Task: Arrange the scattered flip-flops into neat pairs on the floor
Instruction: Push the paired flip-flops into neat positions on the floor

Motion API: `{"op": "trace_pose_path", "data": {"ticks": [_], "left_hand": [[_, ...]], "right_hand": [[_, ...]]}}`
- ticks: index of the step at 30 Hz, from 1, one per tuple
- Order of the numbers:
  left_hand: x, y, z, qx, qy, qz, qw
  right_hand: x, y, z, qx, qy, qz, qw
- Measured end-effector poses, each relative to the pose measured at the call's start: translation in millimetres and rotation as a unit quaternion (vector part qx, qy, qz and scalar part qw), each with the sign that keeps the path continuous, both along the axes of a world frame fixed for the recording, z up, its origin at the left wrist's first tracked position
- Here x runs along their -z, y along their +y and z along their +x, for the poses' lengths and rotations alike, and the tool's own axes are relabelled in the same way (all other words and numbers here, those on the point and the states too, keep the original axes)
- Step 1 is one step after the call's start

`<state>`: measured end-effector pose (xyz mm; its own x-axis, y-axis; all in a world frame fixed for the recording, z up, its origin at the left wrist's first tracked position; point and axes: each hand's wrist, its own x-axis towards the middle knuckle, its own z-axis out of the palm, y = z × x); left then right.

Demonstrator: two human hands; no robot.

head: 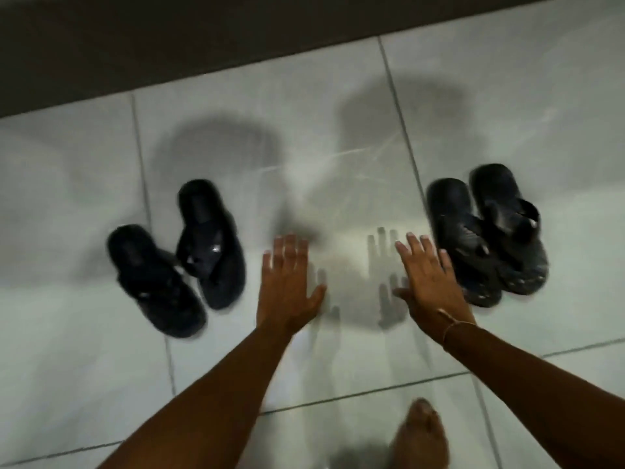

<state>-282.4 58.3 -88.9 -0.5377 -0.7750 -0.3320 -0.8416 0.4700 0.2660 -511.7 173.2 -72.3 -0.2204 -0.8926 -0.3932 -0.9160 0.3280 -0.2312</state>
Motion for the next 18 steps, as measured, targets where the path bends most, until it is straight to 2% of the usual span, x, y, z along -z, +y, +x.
{"op": "trace_pose_path", "data": {"ticks": [4,9,12,18], "left_hand": [[-13,-64,157,-0.112,-0.088,-0.002,0.990],[8,-96,271,-0.118,-0.178,0.008,0.977],[27,-105,301,-0.081,-0.186,0.063,0.977],[40,-97,355,-0.012,-0.133,0.044,0.990]], "right_hand": [[22,-91,131,-0.057,-0.104,-0.002,0.993],[53,-183,241,-0.185,-0.057,-0.015,0.981],[71,-204,265,-0.211,-0.016,0.017,0.977],[84,-174,317,-0.203,-0.021,0.006,0.979]]}}
